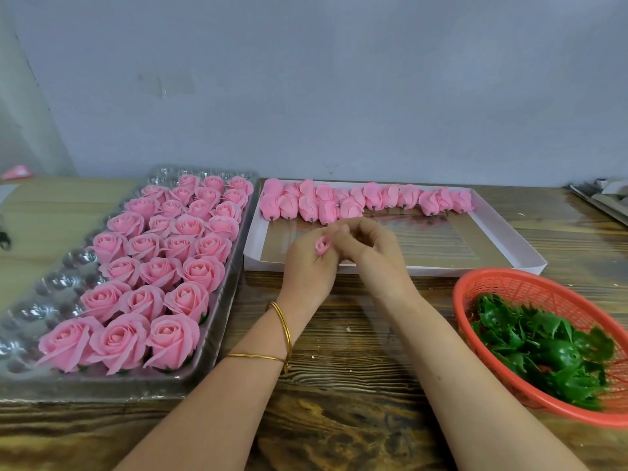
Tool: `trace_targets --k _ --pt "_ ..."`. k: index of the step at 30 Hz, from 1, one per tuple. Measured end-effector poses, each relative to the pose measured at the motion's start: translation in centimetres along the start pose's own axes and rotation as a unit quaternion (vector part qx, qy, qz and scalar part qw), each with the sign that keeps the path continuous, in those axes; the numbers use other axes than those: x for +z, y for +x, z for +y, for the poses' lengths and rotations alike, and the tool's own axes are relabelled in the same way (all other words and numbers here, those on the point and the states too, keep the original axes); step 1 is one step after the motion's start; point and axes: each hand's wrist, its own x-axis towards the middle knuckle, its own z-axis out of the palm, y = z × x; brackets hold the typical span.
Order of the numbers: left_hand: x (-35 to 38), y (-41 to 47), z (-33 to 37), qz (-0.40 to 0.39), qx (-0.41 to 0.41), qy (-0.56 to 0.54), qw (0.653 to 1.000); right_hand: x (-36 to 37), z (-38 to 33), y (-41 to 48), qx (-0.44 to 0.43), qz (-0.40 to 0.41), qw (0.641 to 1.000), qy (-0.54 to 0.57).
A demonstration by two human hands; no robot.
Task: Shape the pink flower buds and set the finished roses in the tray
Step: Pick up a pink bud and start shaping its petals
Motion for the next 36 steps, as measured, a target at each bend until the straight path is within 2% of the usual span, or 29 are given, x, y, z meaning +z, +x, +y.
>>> trace_targets --k 4,6,9,12,16,20,26,32,36 --pt "-0.5 0.4 0.1 0.038 0.029 0.026 0.999 -0.4 0.0 0.3 0.011 0.008 1.000 0.017" --pt "-0.5 0.5 0.1 0.049 0.026 0.029 0.998 -0.4 0.1 0.4 -0.007 -0.006 1.000 -0.021" --pt "-0.3 0.6 0.2 0.047 0.012 -0.029 0.998 -0.3 0.4 0.1 -0.036 -0.055 0.995 -0.078" --pt "0.0 0.4 0.3 0.047 -0.030 -0.083 0.995 0.0 1.1 0.1 -0.049 -0.087 0.992 -0.082" --pt "0.3 0.1 0.2 0.030 -0.110 -0.166 0.980 0.0 1.7 0.2 -0.071 -0.077 0.988 -0.111" --pt "0.2 0.1 0.3 0.018 -0.101 -0.182 0.978 -0.1 1.6 0.2 -0.074 -0.080 0.988 -0.113" --pt "-0.3 0.1 0.3 -0.010 -0.069 -0.179 0.981 -0.4 1.2 0.2 -0.084 -0.140 0.976 -0.144" --pt "-0.1 0.3 -0.1 0.016 -0.078 -0.183 0.980 -0.1 1.3 0.2 -0.075 -0.138 0.981 -0.117" --pt "0.1 0.5 -0.3 0.017 -0.086 -0.218 0.972 0.0 2.2 0.3 -0.060 -0.091 0.990 -0.088"
